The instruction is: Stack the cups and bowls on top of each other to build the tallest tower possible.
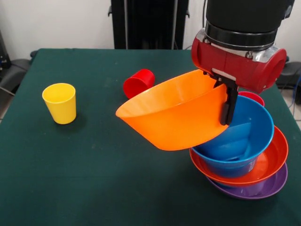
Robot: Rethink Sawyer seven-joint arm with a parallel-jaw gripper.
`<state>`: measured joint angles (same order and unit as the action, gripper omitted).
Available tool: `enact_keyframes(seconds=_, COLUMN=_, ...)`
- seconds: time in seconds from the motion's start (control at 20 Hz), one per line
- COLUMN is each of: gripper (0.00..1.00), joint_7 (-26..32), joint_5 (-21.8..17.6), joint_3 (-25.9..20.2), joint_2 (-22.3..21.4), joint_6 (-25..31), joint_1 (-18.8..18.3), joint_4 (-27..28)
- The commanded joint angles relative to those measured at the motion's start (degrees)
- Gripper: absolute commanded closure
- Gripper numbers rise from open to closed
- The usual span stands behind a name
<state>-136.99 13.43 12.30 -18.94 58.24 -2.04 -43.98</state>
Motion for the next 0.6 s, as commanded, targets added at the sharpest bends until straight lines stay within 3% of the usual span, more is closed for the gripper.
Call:
enact_keyframes(seconds=0.05, gripper=1.0, joint_7=-11.76, joint_5=0.91, joint_3=-1.34, joint_2=-0.02, joint_6=7.01, joint_1=1.89, joint_4=-0.35)
enact_keyframes(seconds=0.6, gripper=1.0, joint_7=-15.23, joint_5=3.62, joint_3=2.12, joint_2=1.39, joint_6=9.04, joint_1=3.78, joint_4=2.95)
